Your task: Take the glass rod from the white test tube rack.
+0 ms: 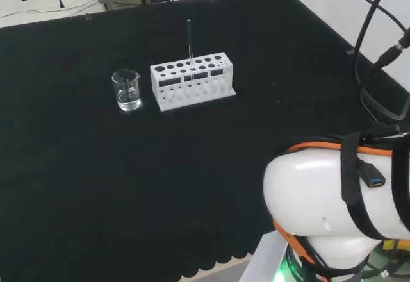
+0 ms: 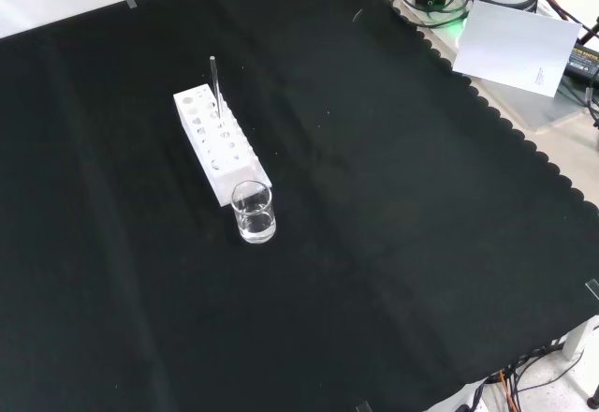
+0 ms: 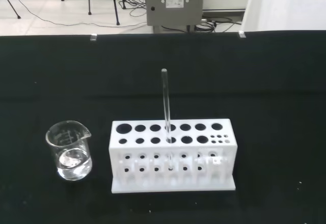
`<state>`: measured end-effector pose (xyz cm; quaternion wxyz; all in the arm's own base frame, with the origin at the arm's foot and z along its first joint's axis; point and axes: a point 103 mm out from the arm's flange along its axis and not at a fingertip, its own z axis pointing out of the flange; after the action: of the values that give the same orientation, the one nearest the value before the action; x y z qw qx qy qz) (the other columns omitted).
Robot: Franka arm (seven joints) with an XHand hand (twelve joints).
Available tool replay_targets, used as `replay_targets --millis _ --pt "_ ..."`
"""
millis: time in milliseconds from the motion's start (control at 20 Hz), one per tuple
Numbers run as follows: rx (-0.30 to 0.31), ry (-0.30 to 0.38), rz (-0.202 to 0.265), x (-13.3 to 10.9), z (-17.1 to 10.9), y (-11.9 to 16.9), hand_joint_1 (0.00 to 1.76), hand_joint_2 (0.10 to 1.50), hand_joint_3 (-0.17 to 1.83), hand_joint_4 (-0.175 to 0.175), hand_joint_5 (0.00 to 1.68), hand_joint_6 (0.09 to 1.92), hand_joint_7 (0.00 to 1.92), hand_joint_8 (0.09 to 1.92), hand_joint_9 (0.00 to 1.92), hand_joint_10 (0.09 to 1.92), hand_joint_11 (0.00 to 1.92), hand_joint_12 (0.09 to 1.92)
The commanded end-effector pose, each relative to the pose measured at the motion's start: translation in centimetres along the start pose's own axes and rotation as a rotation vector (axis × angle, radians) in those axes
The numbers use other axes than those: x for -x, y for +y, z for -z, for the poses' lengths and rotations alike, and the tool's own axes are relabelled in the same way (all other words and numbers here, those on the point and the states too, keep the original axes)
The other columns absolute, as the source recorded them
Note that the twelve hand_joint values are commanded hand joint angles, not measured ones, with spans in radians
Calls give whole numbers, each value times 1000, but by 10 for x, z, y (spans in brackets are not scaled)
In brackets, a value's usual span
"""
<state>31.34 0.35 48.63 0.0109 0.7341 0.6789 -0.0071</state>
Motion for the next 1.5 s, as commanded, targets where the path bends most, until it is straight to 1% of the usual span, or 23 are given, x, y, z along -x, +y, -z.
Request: replay_targets --millis 50,200,350,500,600,650,750,900,1000,1200,1500 --pt "23 22 50 -6 3 18 549 931 371 -145 65 87 0 568 0 745 0 1065" --pt "22 35 68 -5 -2 30 552 934 358 -145 70 87 0 612 0 794 0 1131" --pt "23 51 94 -2 -7 43 555 935 353 -147 74 87 0 650 0 824 0 1158" --pt "18 43 119 1 -9 60 559 934 349 -150 79 87 0 723 0 865 0 1190" --pt "11 55 130 2 -13 72 561 932 348 -151 81 87 0 762 5 886 0 1208" --pt "8 51 135 2 -15 78 561 932 348 -152 81 87 0 773 7 891 0 1213" --pt "2 48 143 2 -22 92 562 931 348 -152 81 87 0 784 9 895 0 1216" --pt "-6 62 153 4 -32 113 562 931 349 -152 82 87 1 792 10 897 0 1218" --pt "-3 46 162 4 -38 126 562 930 349 -153 83 87 0 801 13 899 0 1228" --pt "3 40 182 2 -51 148 561 929 352 -154 89 87 0 808 40 910 0 1277" --pt "-27 40 202 6 -75 178 558 929 360 -160 104 87 1 846 108 927 0 1364"
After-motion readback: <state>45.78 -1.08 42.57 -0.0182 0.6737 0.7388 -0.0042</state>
